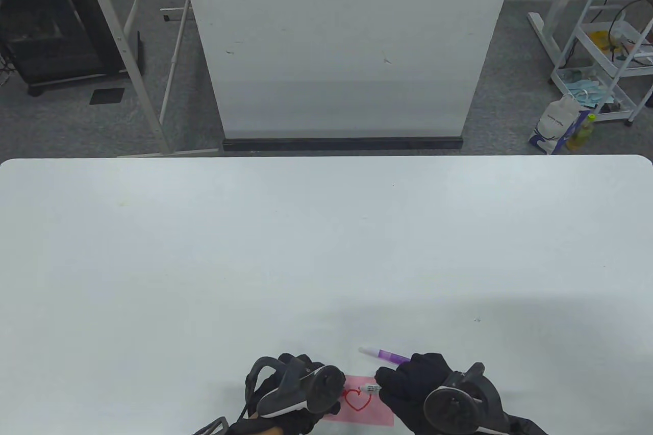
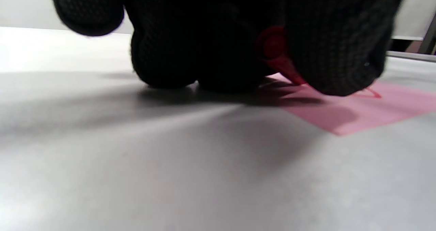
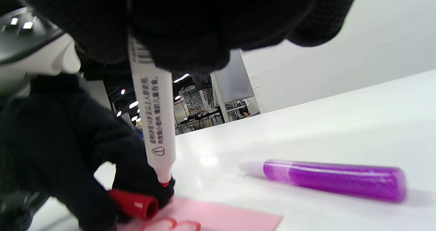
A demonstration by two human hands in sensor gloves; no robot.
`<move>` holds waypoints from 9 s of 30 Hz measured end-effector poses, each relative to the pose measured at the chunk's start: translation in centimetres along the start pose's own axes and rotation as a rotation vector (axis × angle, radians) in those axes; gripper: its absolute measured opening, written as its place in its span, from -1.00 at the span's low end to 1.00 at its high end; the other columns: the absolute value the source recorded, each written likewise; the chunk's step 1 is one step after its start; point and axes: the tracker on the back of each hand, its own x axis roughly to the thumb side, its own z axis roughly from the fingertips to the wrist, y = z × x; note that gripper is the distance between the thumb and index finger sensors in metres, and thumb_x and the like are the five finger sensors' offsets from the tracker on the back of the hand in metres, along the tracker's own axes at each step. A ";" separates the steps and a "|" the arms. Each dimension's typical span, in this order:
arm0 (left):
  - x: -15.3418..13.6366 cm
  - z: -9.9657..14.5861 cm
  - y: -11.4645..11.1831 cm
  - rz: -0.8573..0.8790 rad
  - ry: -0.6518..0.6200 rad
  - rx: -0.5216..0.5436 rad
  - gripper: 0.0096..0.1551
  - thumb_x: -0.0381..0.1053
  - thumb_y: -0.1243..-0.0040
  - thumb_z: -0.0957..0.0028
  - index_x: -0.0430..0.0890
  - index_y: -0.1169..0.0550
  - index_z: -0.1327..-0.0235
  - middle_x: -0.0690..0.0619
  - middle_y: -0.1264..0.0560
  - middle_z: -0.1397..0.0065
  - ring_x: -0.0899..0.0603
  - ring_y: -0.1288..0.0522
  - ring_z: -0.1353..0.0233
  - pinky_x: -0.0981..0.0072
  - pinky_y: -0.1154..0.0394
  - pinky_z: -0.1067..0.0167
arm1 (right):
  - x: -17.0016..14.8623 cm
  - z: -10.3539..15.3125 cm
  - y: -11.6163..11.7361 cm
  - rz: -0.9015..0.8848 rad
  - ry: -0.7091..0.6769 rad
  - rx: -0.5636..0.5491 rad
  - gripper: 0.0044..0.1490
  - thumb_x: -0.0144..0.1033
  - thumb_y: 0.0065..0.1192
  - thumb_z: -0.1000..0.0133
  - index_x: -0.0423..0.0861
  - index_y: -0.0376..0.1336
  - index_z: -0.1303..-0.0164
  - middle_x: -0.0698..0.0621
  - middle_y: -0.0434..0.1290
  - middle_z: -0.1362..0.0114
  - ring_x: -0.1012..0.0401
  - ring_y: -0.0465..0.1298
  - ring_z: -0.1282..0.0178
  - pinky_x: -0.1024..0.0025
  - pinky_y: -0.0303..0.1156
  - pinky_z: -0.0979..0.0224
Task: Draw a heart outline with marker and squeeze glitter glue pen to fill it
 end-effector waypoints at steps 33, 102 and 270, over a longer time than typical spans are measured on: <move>-3.3 2.4 2.9 0.546 -0.035 0.240 -0.51 0.09 -0.36 0.10 0.09 -0.65 -0.13 0.04 -0.68 -0.18 -0.18 -0.63 -0.16 -0.25 -0.42 -0.23 | -4.2 0.0 -1.1 -0.478 0.104 -0.027 -0.49 -0.01 0.35 0.06 0.01 0.55 0.00 -0.05 0.73 0.22 0.07 0.66 0.29 -0.01 0.51 -0.20; -8.2 1.0 0.9 -0.104 0.258 0.192 -0.50 0.22 -0.39 0.13 0.14 -0.70 -0.07 0.05 -0.65 -0.25 -0.26 -0.54 -0.32 -0.39 -0.30 -0.32 | -4.7 -0.9 3.7 0.272 0.258 0.276 -0.16 0.02 0.33 0.04 -0.02 0.25 -0.46 -0.23 0.34 -0.51 -0.19 0.38 -0.42 -0.24 0.24 -0.43; 0.3 2.1 0.4 -0.017 -0.095 0.280 -0.48 0.13 -0.38 0.11 0.04 -0.65 -0.13 0.02 -0.72 -0.09 -0.16 -0.68 -0.04 -0.20 -0.49 -0.17 | -0.8 -0.8 2.9 -0.208 0.153 0.149 -0.49 -0.08 0.58 0.20 0.03 0.53 0.06 0.03 0.67 0.60 0.21 0.57 0.71 0.09 0.59 -0.06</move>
